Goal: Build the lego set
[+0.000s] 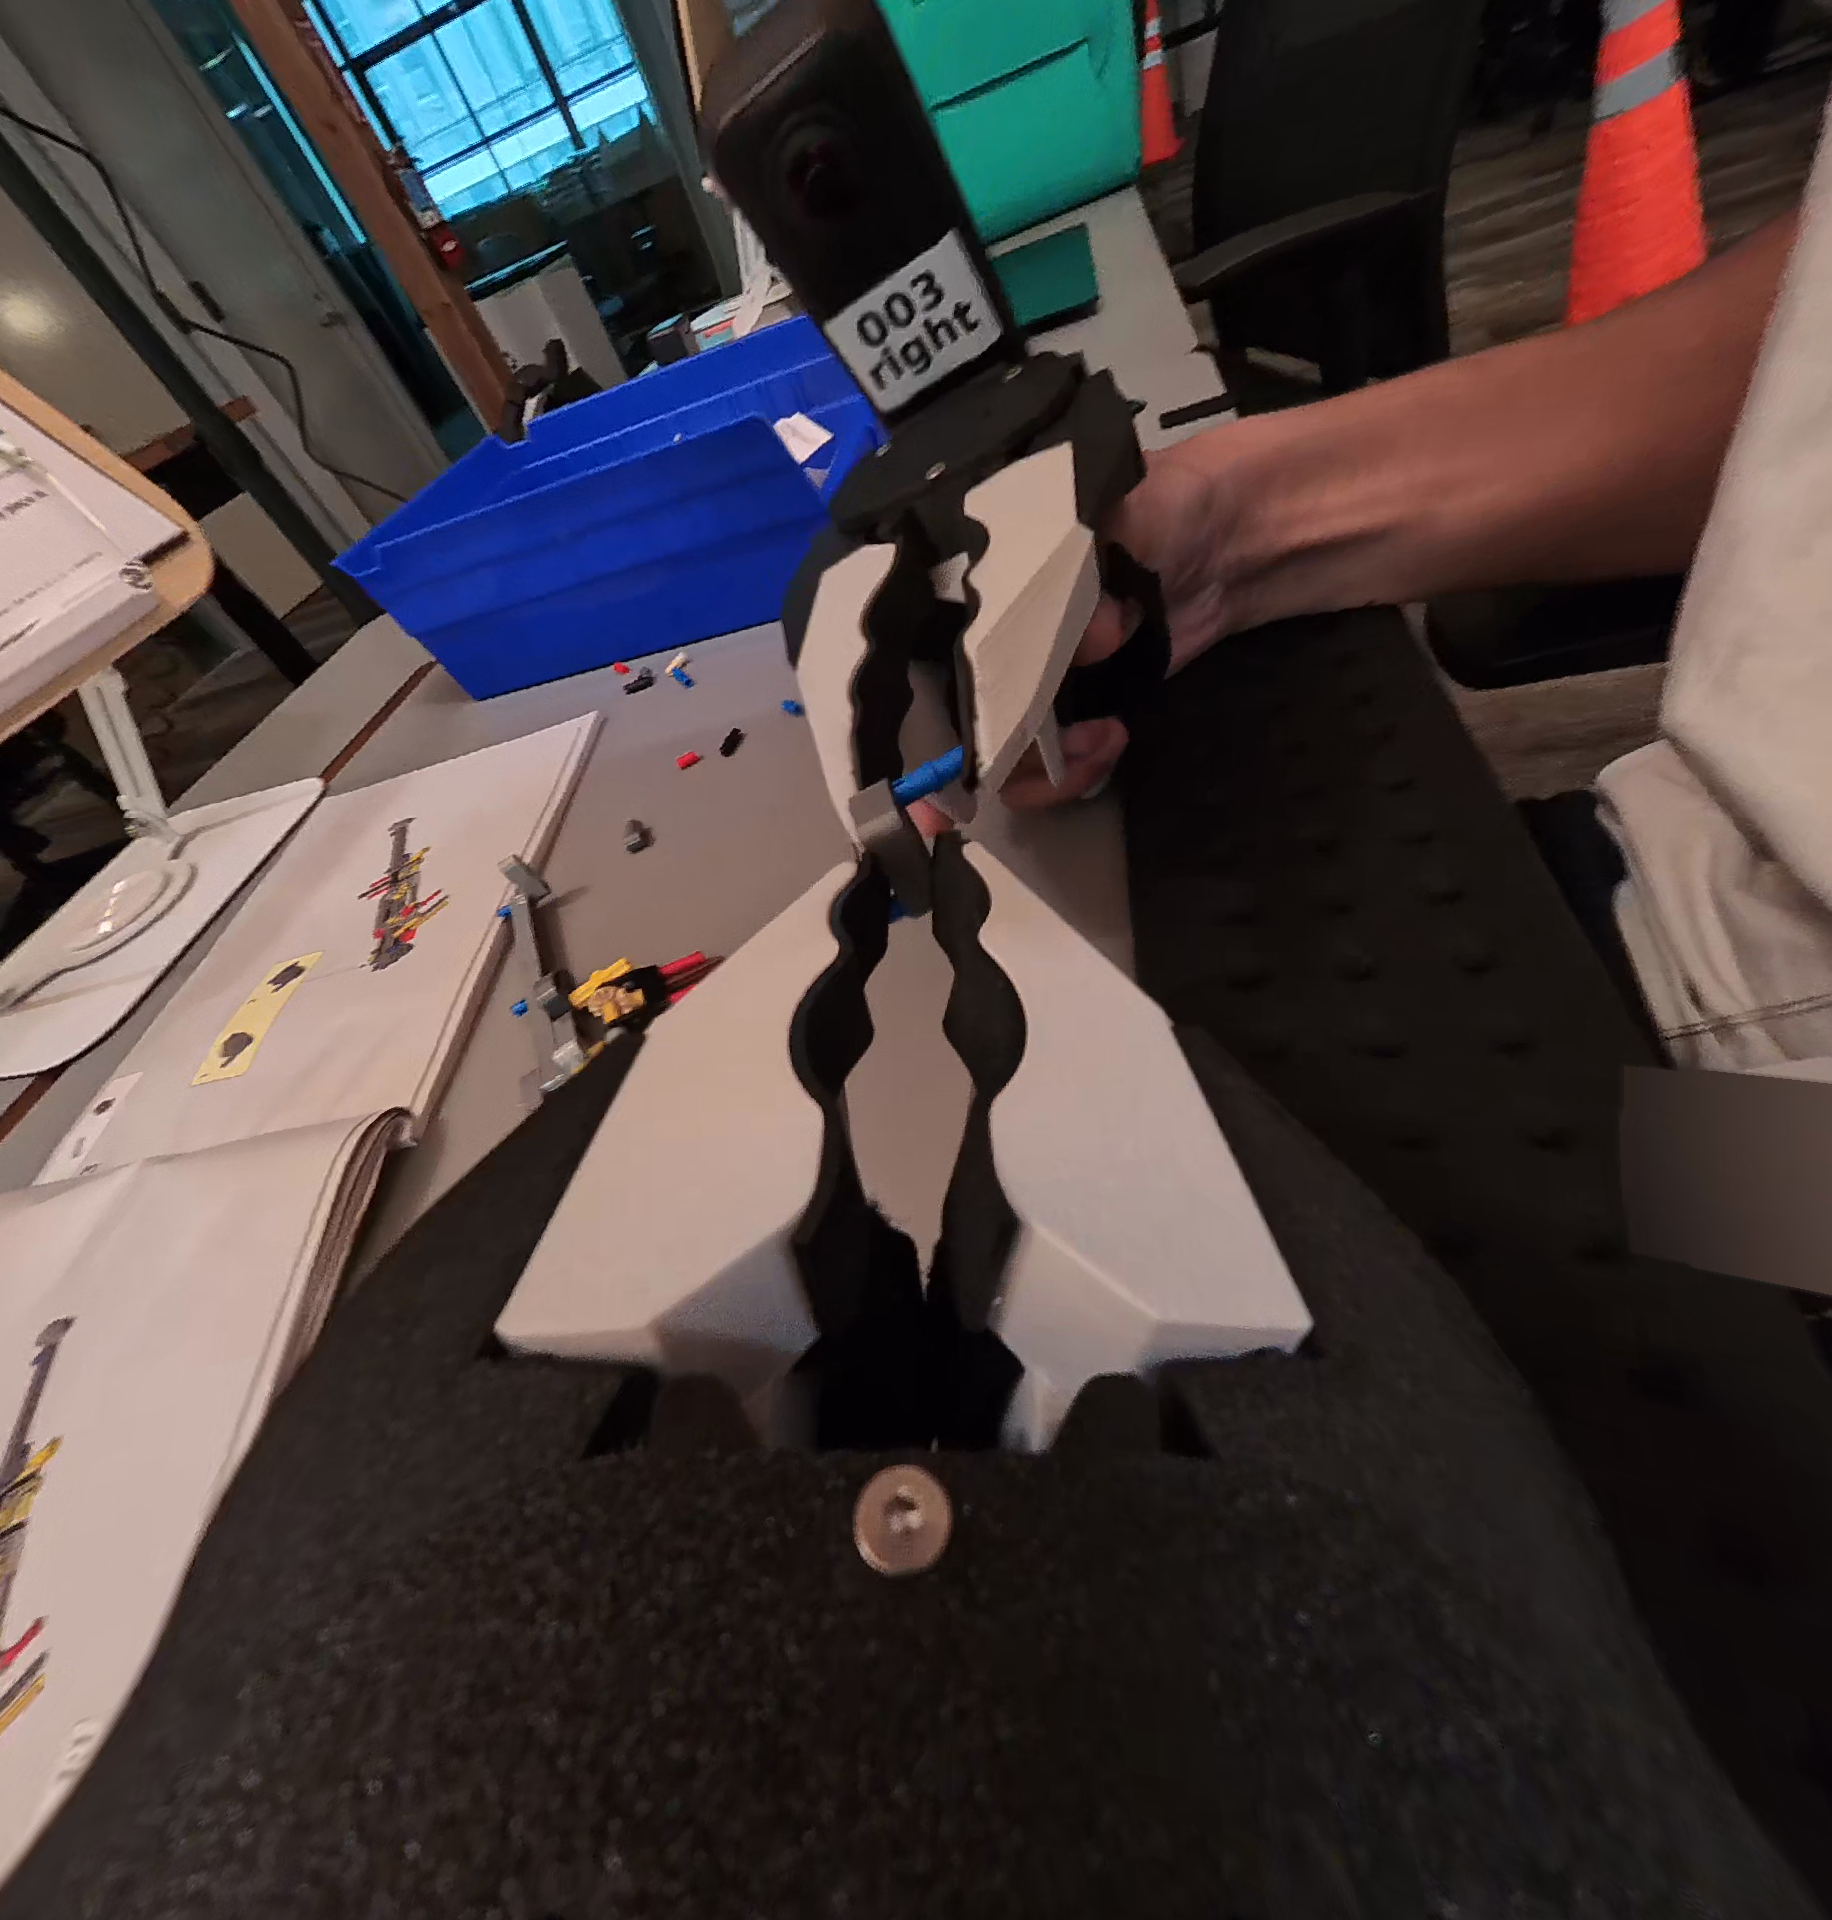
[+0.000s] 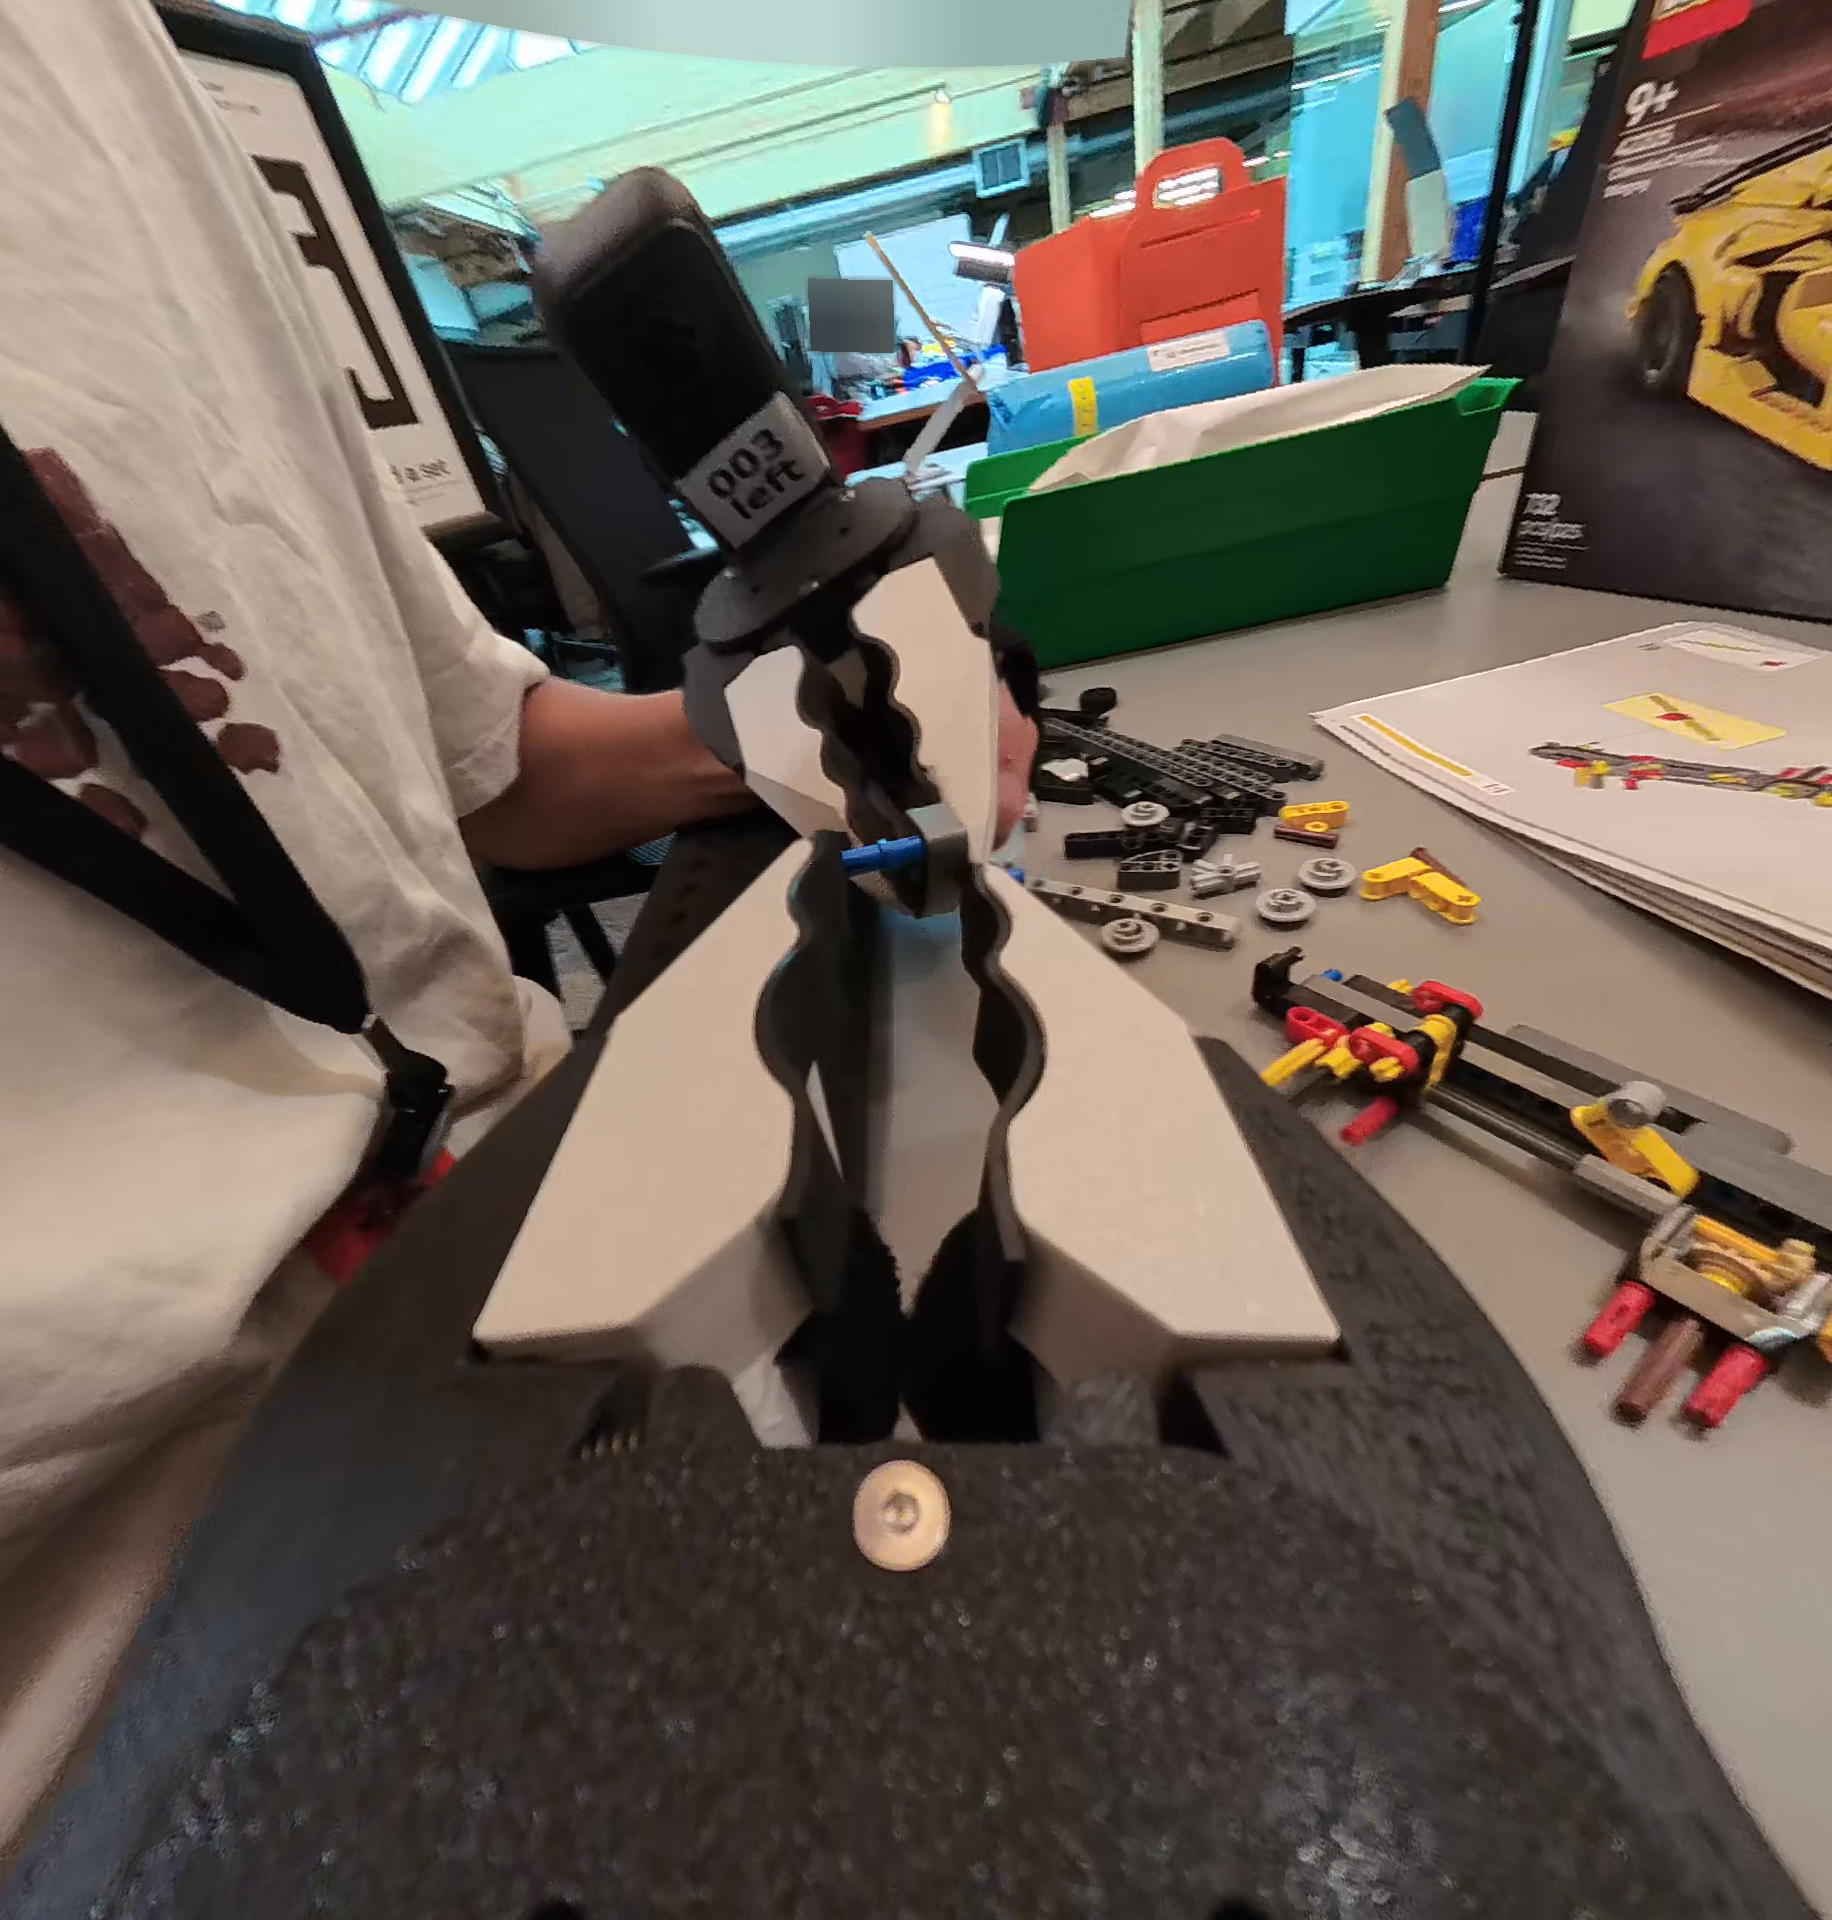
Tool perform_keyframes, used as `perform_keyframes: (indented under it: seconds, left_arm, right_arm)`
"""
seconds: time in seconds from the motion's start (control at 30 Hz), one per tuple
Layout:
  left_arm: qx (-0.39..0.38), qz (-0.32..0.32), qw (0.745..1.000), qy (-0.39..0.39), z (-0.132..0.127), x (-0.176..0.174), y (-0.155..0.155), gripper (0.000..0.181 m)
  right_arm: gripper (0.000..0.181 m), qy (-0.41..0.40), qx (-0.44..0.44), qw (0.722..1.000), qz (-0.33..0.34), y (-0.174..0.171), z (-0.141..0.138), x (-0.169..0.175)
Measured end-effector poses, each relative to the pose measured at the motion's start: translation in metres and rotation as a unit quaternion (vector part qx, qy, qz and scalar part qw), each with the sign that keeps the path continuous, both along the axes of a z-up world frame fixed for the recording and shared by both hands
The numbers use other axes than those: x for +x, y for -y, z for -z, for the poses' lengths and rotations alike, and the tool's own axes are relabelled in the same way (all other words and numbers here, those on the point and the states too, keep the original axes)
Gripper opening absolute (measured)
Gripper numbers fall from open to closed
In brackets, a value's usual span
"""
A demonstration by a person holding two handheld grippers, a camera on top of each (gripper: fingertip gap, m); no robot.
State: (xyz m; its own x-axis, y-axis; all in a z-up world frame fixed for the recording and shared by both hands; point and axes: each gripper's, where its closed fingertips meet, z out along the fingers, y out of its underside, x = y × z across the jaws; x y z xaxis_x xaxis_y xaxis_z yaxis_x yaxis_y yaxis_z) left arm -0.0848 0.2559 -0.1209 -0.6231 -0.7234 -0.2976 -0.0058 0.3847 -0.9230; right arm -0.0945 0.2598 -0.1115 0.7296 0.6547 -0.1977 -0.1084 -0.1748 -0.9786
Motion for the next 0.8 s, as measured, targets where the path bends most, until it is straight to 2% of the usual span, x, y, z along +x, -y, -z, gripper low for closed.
perform_keyframes:
  seconds: [0.07,0.13,0.27,0.5,0.63,0.7,0.8]
  left_arm:
    - [-0.012,0.018,1.0,-0.003,-0.002,-0.004,0.004,0.008]
    - [-0.015,0.028,0.999,-0.005,-0.002,-0.007,0.009,0.008]
    - [-0.004,-0.002,1.0,-0.008,-0.001,0.0,0.001,0.008]
    - [0.001,-0.022,1.0,-0.006,0.001,0.005,-0.002,0.008]
    - [-0.04,-0.09,0.994,-0.045,0.004,0.024,-0.02,0.007]
    - [-0.065,-0.139,0.986,-0.069,0.007,0.035,-0.037,0.007]
    - [-0.039,-0.197,0.977,-0.069,0.013,0.043,-0.055,0.006]
  right_arm:
    - [0.026,-0.012,-0.002,1.0,-0.02,0.004,-0.002,-0.004]
    - [0.019,-0.011,-0.01,1.0,-0.021,0.004,0.0,-0.004]
    - [0.015,0.011,-0.005,1.0,0.012,-0.002,0.001,0.003]
    - [0.015,0.033,0.004,0.999,0.032,-0.006,0.003,0.008]
    - [0.016,0.017,-0.01,0.995,0.097,-0.023,0.005,0.028]
    - [0.027,0.03,-0.014,0.991,0.129,-0.028,0.006,0.038]
    - [0.028,0.029,-0.033,0.984,0.17,-0.033,0.009,0.05]
